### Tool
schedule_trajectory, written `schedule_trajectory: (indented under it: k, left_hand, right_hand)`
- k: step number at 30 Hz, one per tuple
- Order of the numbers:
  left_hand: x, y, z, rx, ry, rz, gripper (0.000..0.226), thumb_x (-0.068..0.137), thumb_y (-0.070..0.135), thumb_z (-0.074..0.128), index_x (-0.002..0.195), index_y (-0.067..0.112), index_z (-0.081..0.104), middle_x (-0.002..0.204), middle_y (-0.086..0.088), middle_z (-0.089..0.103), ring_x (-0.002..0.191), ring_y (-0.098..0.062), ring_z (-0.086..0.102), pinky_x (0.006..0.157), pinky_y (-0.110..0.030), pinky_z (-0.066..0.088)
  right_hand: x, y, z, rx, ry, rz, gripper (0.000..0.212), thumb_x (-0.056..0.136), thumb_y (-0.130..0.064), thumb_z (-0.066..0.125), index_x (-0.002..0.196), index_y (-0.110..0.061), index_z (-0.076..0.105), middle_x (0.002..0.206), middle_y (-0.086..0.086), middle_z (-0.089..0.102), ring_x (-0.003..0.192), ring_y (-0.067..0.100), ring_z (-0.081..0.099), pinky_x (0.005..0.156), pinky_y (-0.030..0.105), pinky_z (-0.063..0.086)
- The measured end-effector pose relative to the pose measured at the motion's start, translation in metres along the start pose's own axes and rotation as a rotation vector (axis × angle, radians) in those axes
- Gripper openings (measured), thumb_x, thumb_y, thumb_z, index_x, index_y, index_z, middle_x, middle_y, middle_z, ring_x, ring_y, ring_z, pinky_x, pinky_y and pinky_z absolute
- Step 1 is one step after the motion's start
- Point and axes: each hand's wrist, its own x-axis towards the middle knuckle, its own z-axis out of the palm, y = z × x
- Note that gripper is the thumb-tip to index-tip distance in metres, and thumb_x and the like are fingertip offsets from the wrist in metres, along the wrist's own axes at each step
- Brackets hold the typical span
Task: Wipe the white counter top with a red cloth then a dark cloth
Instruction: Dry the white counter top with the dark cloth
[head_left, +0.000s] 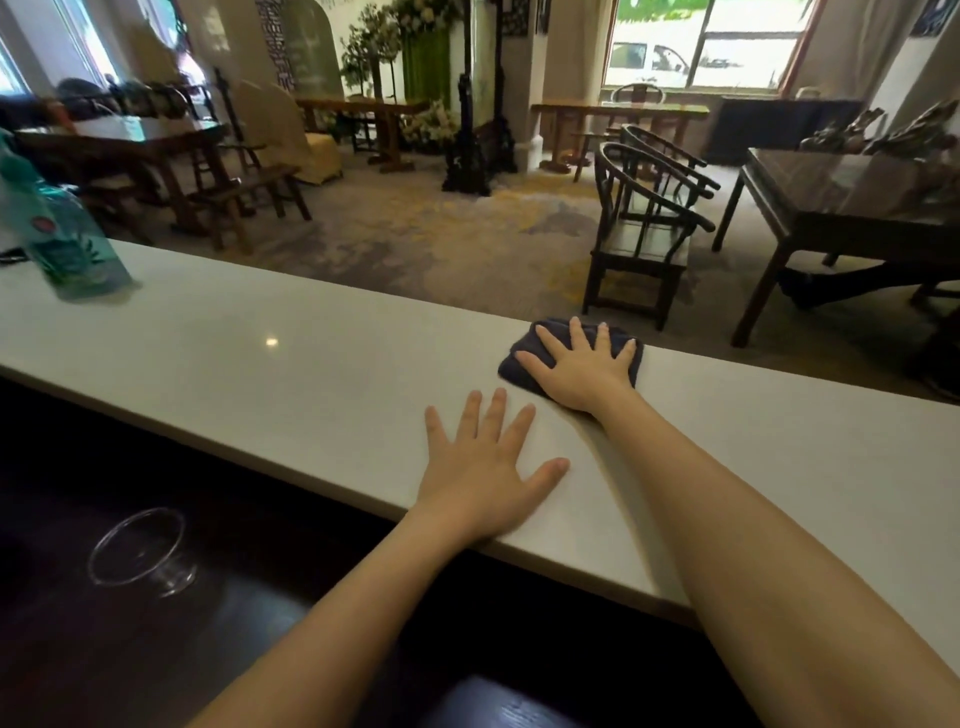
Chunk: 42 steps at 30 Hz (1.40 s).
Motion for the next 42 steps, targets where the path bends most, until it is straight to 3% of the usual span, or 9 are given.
schedule_trajectory:
  k: [14,23,28,35,42]
  left_hand:
    - [-0.012,0.018,-0.014,0.021,-0.024,-0.112,0.069,0.085,0.064,0.008,0.144,0.029,-0.002,0.157,-0.005,-0.008,0.143,-0.026,-0.010,0.110,-0.059,-0.007]
    - [-0.041,0.103,-0.003,0.016,-0.029,-0.190,0.069,0.081,0.069,0.006,0.142,0.038,-0.002,0.156,-0.012,-0.010,0.142,-0.032,-0.012,0.108,-0.062,-0.008]
    - [-0.056,0.170,0.000,0.009,-0.058,-0.105,0.064,0.085,0.065,0.009,0.142,0.039,-0.001,0.157,-0.006,-0.011,0.142,-0.029,-0.014,0.104,-0.067,-0.011]
    - [-0.062,0.274,0.011,0.003,-0.057,0.040,0.060,0.089,0.058,0.012,0.144,0.035,0.002,0.157,-0.007,-0.007,0.143,-0.026,-0.011,0.111,-0.058,-0.009]
    - [-0.063,0.282,0.012,0.014,-0.043,0.010,0.064,0.087,0.063,0.013,0.144,0.036,0.003,0.157,-0.006,-0.005,0.143,-0.025,-0.007,0.112,-0.057,-0.006]
  right_hand:
    - [-0.138,0.054,-0.003,0.058,-0.019,-0.072,0.067,0.079,-0.075,0.011,0.140,-0.048,0.004,0.158,-0.003,-0.007,0.142,0.032,-0.013,0.108,0.061,-0.015]
    - [-0.203,0.119,-0.010,0.043,-0.013,-0.136,0.064,0.080,-0.074,0.013,0.139,-0.051,0.003,0.157,-0.005,-0.008,0.142,0.029,-0.014,0.108,0.057,-0.016]
    - [-0.229,0.178,-0.017,0.034,-0.004,-0.103,0.064,0.078,-0.076,0.012,0.137,-0.054,0.002,0.157,-0.007,-0.006,0.143,0.027,-0.013,0.109,0.056,-0.015]
    - [-0.273,0.275,-0.027,0.016,0.010,0.010,0.065,0.076,-0.078,0.008,0.136,-0.055,0.000,0.157,-0.007,-0.006,0.143,0.026,-0.011,0.110,0.055,-0.014]
    - [-0.288,0.306,-0.031,0.007,0.018,0.037,0.067,0.077,-0.077,0.009,0.138,-0.052,0.002,0.158,-0.006,-0.006,0.143,0.028,-0.011,0.109,0.056,-0.014]
